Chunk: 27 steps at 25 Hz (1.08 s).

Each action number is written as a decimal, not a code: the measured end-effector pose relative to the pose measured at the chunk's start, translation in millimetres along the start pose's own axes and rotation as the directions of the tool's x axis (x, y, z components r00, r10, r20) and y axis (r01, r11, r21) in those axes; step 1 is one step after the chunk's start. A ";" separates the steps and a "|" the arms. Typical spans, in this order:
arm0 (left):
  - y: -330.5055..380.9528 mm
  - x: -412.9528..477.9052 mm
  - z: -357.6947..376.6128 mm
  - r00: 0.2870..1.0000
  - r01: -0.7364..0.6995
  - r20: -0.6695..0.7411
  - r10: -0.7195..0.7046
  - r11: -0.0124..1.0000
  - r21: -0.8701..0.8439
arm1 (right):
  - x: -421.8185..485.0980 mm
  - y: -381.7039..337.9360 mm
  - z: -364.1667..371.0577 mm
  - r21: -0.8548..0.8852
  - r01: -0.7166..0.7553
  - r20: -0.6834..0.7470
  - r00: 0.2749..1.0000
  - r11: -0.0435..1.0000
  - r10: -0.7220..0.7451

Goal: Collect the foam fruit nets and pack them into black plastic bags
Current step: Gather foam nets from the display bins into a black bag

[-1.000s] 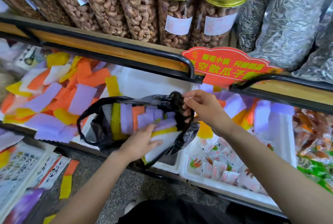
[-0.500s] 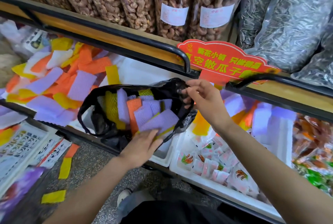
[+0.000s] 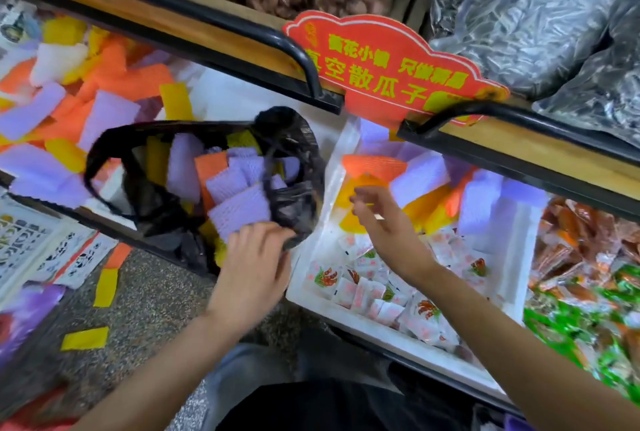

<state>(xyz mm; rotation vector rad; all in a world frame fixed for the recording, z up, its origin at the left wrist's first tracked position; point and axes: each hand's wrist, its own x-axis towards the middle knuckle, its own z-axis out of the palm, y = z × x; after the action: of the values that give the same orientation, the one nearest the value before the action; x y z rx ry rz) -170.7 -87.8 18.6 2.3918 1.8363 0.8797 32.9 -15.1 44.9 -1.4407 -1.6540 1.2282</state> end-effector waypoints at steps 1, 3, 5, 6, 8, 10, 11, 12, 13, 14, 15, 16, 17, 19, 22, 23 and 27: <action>18.4 1.0 5.4 0.995 -0.100 -0.005 0.100 0.991 -0.094 | -3.6 25.6 -11.5 -0.051 -0.060 -0.053 0.997 0.997 0.058; 46.9 7.4 28.2 0.966 -0.232 0.062 0.250 0.949 -0.213 | -6.6 77.0 -39.1 -0.184 -0.200 -0.213 0.964 0.962 0.160; 64.1 25.2 62.8 0.946 -0.209 0.190 0.262 0.943 -0.261 | -4.1 118.4 -68.3 -0.324 -0.362 -0.353 0.904 0.874 0.243; 70.9 37.6 82.5 0.942 -0.161 0.251 0.223 0.956 -0.246 | -1.0 133.5 -82.1 -0.346 -0.438 -0.410 0.866 0.830 0.286; 77.7 63.2 120.4 0.919 -0.049 0.373 0.130 0.975 -0.218 | 8.4 151.4 -101.4 -0.325 -0.533 -0.477 0.806 0.781 0.352; 80.7 91.6 151.2 0.893 0.051 0.446 0.063 0.970 -0.239 | 23.2 164.0 -112.6 -0.323 -0.554 -0.489 0.792 0.768 0.366; 81.8 107.0 165.2 0.894 0.086 0.447 0.034 0.965 -0.247 | 32.2 171.0 -116.6 -0.326 -0.558 -0.485 0.791 0.763 0.371; 81.6 121.7 177.9 0.900 0.115 0.437 0.003 0.963 -0.245 | 41.4 176.6 -118.5 -0.320 -0.568 -0.480 0.787 0.759 0.387; 80.6 134.3 190.0 0.900 0.137 0.435 -0.025 0.964 -0.229 | 50.3 181.2 -119.4 -0.298 -0.580 -0.477 0.778 0.758 0.408; 80.5 145.0 201.3 0.894 0.150 0.445 -0.045 0.967 -0.203 | 58.8 184.9 -120.0 -0.262 -0.594 -0.476 0.765 0.761 0.433; 80.9 153.2 212.1 0.884 0.155 0.463 -0.056 0.971 -0.179 | 66.6 187.6 -119.9 -0.219 -0.608 -0.479 0.748 0.763 0.459; 82.2 158.8 222.7 0.874 0.156 0.482 -0.059 0.974 -0.165 | 73.6 190.8 -119.4 -0.181 -0.623 -0.485 0.730 0.761 0.482; 83.6 162.1 230.4 0.867 0.160 0.494 -0.062 0.974 -0.158 | 79.9 194.5 -118.0 -0.165 -0.636 -0.496 0.714 0.754 0.494; 86.0 163.2 239.8 0.870 0.155 0.490 -0.053 0.973 -0.171 | 87.4 200.2 -115.1 -0.198 -0.670 -0.534 0.686 0.715 0.494; 88.4 158.6 244.5 0.875 0.243 0.479 -0.073 0.921 -0.305 | 87.7 204.5 -123.3 -0.232 -0.679 -0.593 0.667 0.697 0.452; 88.4 156.3 245.9 0.864 0.278 0.497 -0.078 0.898 -0.342 | 84.2 204.6 -128.2 -0.236 -0.656 -0.584 0.686 0.717 0.434; 96.9 149.2 256.0 0.784 0.405 0.611 -0.108 0.835 -0.372 | 59.9 192.2 -137.3 -0.272 -0.523 -0.474 0.803 0.807 0.361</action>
<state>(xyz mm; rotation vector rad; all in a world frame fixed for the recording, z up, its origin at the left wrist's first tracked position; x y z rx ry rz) 48.7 98.1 -101.9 1.7531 1.4383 0.4433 218.7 71.5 -87.0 -2.2741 -1.3473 0.7545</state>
